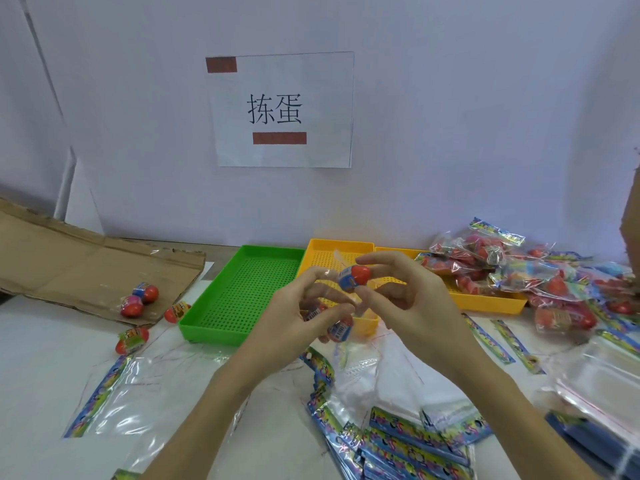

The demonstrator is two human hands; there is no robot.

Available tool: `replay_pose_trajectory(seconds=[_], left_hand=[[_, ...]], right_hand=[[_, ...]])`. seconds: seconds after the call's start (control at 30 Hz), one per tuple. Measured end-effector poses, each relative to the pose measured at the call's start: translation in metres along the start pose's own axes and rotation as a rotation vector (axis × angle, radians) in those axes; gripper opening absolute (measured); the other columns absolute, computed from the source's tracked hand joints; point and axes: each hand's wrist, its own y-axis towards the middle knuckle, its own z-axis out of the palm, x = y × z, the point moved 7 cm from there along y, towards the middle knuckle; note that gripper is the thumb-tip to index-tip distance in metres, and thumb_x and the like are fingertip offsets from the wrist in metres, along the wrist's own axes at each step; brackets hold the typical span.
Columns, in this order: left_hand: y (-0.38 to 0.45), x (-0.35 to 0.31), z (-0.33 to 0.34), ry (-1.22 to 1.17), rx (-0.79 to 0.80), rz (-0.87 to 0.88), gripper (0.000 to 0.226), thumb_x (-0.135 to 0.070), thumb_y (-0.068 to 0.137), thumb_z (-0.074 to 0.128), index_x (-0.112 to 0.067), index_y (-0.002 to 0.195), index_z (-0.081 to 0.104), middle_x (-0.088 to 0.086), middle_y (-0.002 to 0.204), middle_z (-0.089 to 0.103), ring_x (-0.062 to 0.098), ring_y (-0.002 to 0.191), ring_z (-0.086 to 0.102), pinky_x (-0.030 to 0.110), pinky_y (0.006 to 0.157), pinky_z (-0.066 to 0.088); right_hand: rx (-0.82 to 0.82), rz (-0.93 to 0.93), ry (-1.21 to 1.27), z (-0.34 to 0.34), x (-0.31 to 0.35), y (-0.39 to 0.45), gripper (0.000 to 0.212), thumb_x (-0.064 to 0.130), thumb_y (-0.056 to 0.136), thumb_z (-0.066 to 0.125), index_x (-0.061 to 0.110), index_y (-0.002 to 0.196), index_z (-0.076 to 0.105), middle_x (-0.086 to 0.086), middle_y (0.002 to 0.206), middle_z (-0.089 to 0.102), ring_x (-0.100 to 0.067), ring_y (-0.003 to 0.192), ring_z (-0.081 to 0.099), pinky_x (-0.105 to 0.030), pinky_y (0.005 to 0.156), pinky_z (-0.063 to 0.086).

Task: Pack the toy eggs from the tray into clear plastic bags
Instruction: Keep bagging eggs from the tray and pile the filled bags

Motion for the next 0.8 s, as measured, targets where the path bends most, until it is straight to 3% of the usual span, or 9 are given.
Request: replay_pose_trajectory(seconds=[0.1, 0.2, 0.3, 0.4, 0.47, 0.53, 0.63, 0.73, 0.8], left_hand=[[0.0, 0.0, 0.001, 0.028, 0.0, 0.017, 0.036, -0.038, 0.09, 0.075, -0.025, 0.122, 0.063, -0.004, 0.103, 0.08, 0.025, 0.085, 0.076, 0.038, 0.069, 0.064], [0.0, -0.001, 0.004, 0.024, 0.013, 0.037, 0.033, -0.036, 0.091, 0.077, -0.025, 0.12, 0.065, -0.005, 0.098, 0.079, 0.015, 0.077, 0.073, 0.022, 0.067, 0.054], [-0.001, -0.002, 0.007, 0.041, 0.028, 0.05, 0.031, -0.035, 0.092, 0.078, -0.028, 0.12, 0.066, -0.003, 0.081, 0.069, 0.009, 0.063, 0.059, 0.021, 0.061, 0.046], [-0.001, -0.003, 0.009, 0.032, 0.041, 0.052, 0.028, -0.03, 0.094, 0.078, -0.025, 0.118, 0.067, -0.005, 0.091, 0.071, 0.004, 0.071, 0.065, 0.016, 0.065, 0.049], [-0.001, -0.002, 0.008, 0.063, 0.028, 0.043, 0.026, -0.032, 0.094, 0.079, -0.027, 0.117, 0.067, -0.003, 0.097, 0.074, 0.006, 0.072, 0.068, 0.018, 0.064, 0.051], [-0.001, 0.0, 0.005, 0.115, 0.0, 0.037, 0.025, -0.036, 0.093, 0.08, -0.032, 0.114, 0.067, 0.0, 0.089, 0.073, 0.009, 0.061, 0.064, 0.023, 0.058, 0.05], [-0.001, 0.004, -0.001, 0.151, -0.029, 0.011, 0.027, -0.034, 0.091, 0.082, -0.035, 0.113, 0.067, -0.007, 0.089, 0.078, 0.009, 0.08, 0.074, 0.025, 0.076, 0.059], [0.0, 0.005, -0.001, 0.137, -0.031, -0.01, 0.028, -0.027, 0.092, 0.08, -0.029, 0.117, 0.067, -0.006, 0.095, 0.08, 0.015, 0.089, 0.076, 0.034, 0.083, 0.061], [0.002, 0.006, -0.012, 0.088, -0.099, -0.057, 0.032, -0.027, 0.09, 0.082, -0.025, 0.118, 0.067, -0.005, 0.099, 0.081, 0.015, 0.094, 0.078, 0.035, 0.087, 0.061]], right_hand=[[0.047, 0.023, -0.001, 0.001, -0.001, -0.001, 0.025, 0.017, 0.094, 0.074, 0.025, 0.115, 0.064, 0.007, 0.102, 0.076, -0.02, 0.079, 0.077, -0.021, 0.059, 0.053], [0.079, 0.031, -0.033, 0.005, -0.002, -0.001, 0.021, 0.019, 0.094, 0.074, 0.025, 0.114, 0.069, 0.008, 0.101, 0.076, -0.015, 0.088, 0.076, -0.032, 0.063, 0.06], [0.06, 0.036, -0.012, 0.008, -0.003, -0.002, 0.016, 0.019, 0.095, 0.073, 0.023, 0.11, 0.075, 0.006, 0.101, 0.077, -0.015, 0.09, 0.074, -0.036, 0.069, 0.062], [0.056, 0.017, -0.083, 0.01, -0.004, -0.004, 0.016, 0.016, 0.099, 0.068, 0.025, 0.109, 0.078, 0.012, 0.097, 0.077, -0.012, 0.092, 0.073, -0.034, 0.076, 0.061], [0.067, -0.01, -0.152, 0.013, -0.003, -0.006, 0.02, 0.013, 0.102, 0.063, 0.025, 0.11, 0.076, 0.017, 0.098, 0.076, -0.007, 0.096, 0.072, -0.033, 0.08, 0.06], [0.116, -0.038, -0.213, 0.018, -0.002, -0.006, 0.024, 0.01, 0.105, 0.055, 0.026, 0.11, 0.074, 0.019, 0.1, 0.075, -0.002, 0.097, 0.069, -0.024, 0.078, 0.056], [0.225, -0.017, -0.351, 0.027, -0.009, -0.005, 0.031, 0.011, 0.108, 0.047, 0.029, 0.114, 0.072, 0.025, 0.098, 0.065, 0.007, 0.095, 0.056, -0.011, 0.076, 0.042], [0.242, -0.018, -0.345, 0.03, -0.009, -0.003, 0.039, 0.007, 0.108, 0.044, 0.031, 0.121, 0.072, 0.033, 0.107, 0.06, 0.006, 0.103, 0.053, -0.014, 0.083, 0.041], [0.12, -0.065, -0.19, 0.023, -0.004, 0.001, 0.042, 0.0, 0.107, 0.045, 0.027, 0.12, 0.073, 0.022, 0.12, 0.067, -0.003, 0.106, 0.062, -0.023, 0.083, 0.053]])
